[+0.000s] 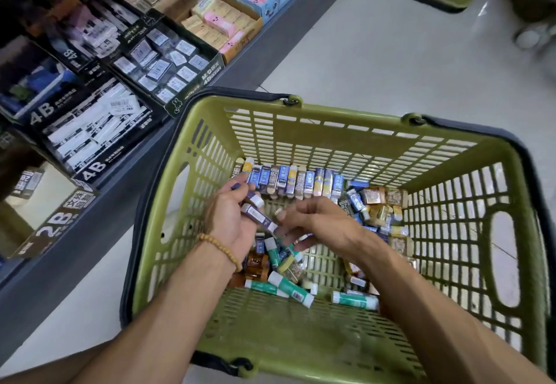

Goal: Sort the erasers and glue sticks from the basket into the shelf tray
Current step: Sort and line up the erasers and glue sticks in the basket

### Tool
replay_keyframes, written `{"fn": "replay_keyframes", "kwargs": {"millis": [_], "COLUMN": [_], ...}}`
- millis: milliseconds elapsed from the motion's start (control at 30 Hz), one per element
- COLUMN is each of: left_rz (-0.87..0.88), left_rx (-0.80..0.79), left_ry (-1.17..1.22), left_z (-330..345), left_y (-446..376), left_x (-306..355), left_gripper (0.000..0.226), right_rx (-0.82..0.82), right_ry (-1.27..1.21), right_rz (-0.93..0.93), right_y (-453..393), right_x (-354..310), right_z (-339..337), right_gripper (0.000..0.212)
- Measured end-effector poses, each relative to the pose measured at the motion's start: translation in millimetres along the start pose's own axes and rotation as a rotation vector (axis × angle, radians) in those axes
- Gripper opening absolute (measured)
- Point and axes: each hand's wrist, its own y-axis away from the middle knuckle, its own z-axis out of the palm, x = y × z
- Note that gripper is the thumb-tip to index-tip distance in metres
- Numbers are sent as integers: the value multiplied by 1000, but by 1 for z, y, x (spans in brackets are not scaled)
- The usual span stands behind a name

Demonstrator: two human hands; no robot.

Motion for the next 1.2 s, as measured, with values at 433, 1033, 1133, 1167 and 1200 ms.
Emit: {"fn": "replay_keyframes", "kwargs": {"millis": [433,1033,1133,1167,1200], "left_rz": [252,52,58,66,75], "left_rx": [127,18,16,20,23], "left_ry": [-445,-707,-683,-676,-666], "left_z": [9,-45,-44,-44,-44], "left_y": [11,7,7,7,7], "left_x": [-16,7,7,8,9], "left_gripper": [18,23,22,23,23], "right_rx": [46,536,532,537,530], "right_ry": [-173,287,384,407,403], "right_rz": [-85,-91,-118,-151,-192], "right_y": [11,-105,-101,-99,-93], "right_x": [17,-9,-11,-11,-11], "right_z": [-31,26,25,25,24], "right_gripper": [15,30,31,33,36]}}
